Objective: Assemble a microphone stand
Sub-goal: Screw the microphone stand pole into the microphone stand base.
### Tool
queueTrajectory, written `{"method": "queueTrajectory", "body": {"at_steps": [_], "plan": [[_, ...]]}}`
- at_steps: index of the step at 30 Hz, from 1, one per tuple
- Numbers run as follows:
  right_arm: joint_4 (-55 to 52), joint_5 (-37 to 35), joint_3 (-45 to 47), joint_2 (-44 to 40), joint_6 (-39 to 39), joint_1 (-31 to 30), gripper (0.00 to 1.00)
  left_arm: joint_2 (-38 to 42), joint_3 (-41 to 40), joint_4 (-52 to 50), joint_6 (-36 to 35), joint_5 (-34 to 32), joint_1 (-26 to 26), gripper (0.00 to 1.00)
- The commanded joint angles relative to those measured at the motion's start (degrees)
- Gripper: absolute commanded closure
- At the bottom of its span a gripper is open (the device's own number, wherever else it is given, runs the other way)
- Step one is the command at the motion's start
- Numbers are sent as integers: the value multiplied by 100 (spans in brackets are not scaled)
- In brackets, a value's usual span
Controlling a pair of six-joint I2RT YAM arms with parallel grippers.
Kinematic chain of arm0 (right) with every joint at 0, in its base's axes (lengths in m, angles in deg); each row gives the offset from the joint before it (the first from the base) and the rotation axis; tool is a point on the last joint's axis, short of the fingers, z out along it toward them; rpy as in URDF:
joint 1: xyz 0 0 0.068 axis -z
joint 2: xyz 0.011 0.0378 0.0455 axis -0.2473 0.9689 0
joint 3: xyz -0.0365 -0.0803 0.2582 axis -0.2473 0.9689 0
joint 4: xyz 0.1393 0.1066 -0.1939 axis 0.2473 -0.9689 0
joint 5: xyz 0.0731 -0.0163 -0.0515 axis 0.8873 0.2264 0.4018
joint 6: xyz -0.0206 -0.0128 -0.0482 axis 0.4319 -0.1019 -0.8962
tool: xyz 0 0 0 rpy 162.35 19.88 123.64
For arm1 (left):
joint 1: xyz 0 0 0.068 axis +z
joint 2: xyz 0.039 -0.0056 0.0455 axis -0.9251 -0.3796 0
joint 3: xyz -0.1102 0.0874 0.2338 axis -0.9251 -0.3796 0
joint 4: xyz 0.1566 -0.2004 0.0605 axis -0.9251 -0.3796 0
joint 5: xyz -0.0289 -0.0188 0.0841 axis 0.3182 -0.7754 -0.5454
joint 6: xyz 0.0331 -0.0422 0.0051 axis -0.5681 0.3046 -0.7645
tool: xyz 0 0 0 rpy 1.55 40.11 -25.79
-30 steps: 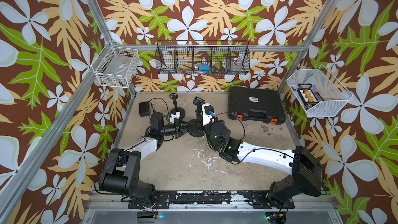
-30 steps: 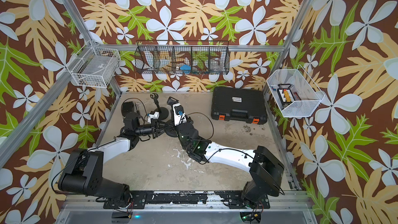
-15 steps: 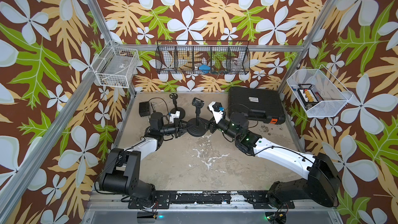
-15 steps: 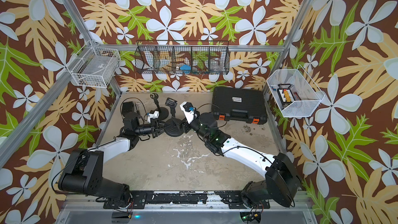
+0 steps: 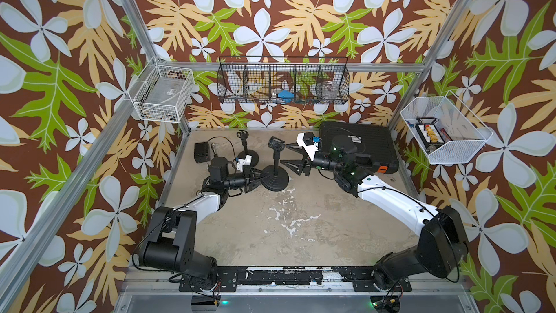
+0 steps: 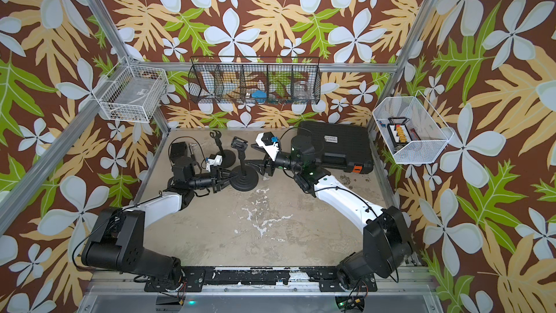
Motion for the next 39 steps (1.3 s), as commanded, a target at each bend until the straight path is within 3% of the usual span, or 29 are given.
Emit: {"method": "queueTrajectory", "body": {"at_steps": [1,5,14,25,30,39], "plan": [[-277,452,-231,166,-201,0,31,11,11,308,-65,149,8,100],[-287,745,-457,421,-149,-2,32,24,1,308,-73,142,9,100],[187,1119,-777,805,429,-5,50,-4,-1,301,-72,142,11,100],[826,1061,-351,666,672,-11,89,-46,8,299,-72,142,9,100],[1170,267,231,305,689,-104,100,-46,17,321,-53,147,9,100],[1847,-2220,1189,-337,784,-632,100,-98,-149,1116,487,221,51,100]]}}
